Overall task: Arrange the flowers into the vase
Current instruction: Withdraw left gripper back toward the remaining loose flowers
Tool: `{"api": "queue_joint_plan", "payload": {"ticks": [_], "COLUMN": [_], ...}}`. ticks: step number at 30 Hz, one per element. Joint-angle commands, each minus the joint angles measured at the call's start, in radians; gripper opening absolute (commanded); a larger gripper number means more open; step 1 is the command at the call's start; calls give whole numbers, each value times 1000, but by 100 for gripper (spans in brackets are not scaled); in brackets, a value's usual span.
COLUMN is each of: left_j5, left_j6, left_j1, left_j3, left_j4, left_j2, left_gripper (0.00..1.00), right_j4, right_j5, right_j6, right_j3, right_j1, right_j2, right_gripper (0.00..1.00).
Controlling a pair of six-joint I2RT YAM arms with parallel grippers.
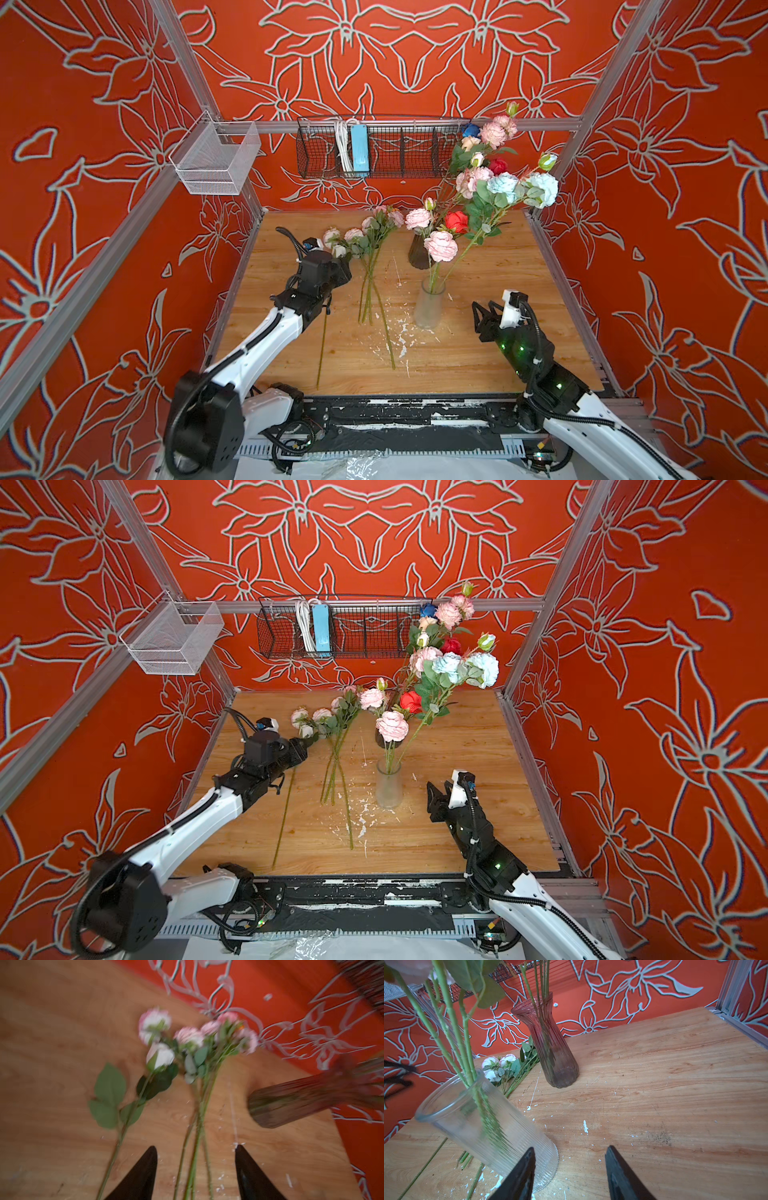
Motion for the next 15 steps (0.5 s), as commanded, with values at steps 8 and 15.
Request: {"api": "queue_joint_plan", "payload": {"ticks": [8, 15], "left_j5": [183, 225], "left_j6": [-120, -147], "left_j1": [8, 24], "left_j3": [309, 546], "left_j4": [-79, -185], "left_j2": [430, 682], "left_gripper": [59, 55], "right_j4": [-15, -19], "right_j5": [13, 5], "right_j6": [7, 11], "right_j3": [50, 57], "right_j1": [-5, -5], "right_j2": [5, 9], "right_gripper": [56, 56]}}
